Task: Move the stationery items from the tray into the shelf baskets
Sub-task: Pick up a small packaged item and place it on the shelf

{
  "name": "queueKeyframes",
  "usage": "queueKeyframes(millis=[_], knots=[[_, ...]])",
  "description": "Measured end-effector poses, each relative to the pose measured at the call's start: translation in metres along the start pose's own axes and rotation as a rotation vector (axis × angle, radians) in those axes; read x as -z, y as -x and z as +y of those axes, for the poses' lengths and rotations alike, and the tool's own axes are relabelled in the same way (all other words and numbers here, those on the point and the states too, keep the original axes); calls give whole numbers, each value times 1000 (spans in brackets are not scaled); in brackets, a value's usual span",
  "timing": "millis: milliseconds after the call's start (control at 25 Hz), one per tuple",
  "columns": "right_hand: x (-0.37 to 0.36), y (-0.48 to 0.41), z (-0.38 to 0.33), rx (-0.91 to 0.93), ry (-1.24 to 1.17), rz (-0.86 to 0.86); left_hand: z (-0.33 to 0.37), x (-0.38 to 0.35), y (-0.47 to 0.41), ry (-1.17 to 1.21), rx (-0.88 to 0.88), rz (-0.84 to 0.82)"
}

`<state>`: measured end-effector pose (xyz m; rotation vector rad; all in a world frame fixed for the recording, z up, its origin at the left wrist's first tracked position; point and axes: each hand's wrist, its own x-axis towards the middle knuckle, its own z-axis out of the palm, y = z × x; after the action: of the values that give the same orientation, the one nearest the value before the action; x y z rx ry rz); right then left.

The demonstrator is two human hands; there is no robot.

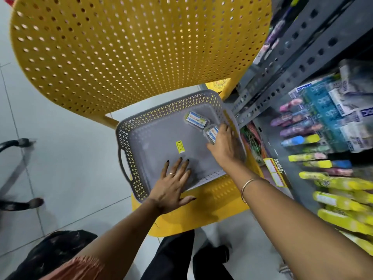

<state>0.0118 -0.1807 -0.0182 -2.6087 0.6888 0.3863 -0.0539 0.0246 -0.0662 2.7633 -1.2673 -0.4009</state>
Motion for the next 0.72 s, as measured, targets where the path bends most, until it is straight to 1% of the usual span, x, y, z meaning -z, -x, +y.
queueKeyframes(millis=[120, 240, 360, 480, 600, 720], knots=[[49, 14, -7, 83, -75, 64, 5, 28, -2, 14, -1, -6], [121, 33, -17, 160, -111, 113, 13, 73, -17, 32, 11, 46], [216, 68, -27, 243, -131, 143, 29, 144, -43, 48, 41, 129], [298, 108, -26, 271, -144, 218, 49, 211, -74, 18, -42, 185], [377, 151, -10, 255, -145, 363, 76, 284, -103, -3, -132, 334], [445, 198, 20, 168, -109, 509, 117, 357, -119, 50, -243, 519]])
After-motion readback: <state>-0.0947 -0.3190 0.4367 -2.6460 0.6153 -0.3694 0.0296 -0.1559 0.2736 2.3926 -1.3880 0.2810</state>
